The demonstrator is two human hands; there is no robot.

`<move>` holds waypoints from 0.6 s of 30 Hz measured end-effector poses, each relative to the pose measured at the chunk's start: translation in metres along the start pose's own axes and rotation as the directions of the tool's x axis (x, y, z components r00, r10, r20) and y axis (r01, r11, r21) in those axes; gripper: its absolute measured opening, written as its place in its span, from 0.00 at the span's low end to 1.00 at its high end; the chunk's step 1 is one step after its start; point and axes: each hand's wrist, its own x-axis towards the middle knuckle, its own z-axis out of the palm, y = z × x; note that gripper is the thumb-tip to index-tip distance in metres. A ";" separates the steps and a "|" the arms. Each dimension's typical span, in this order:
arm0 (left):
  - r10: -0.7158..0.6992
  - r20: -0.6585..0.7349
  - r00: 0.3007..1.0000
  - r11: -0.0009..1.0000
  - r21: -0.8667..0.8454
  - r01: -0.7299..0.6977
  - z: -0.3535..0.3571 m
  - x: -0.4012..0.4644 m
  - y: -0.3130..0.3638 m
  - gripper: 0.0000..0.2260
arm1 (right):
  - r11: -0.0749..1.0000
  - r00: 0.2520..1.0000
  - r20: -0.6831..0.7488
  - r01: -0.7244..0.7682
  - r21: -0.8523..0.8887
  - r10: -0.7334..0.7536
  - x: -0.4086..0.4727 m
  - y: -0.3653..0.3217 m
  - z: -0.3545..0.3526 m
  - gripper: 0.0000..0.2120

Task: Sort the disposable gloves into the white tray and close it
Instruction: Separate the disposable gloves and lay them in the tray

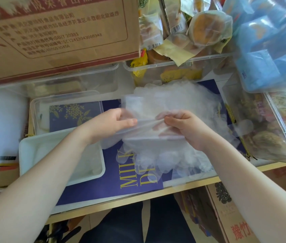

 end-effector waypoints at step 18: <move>-0.017 -0.582 0.813 0.975 0.171 0.143 -0.007 0.007 -0.024 0.15 | 0.336 0.860 -0.395 -0.285 -0.898 -0.324 0.035 0.054 -0.045 0.27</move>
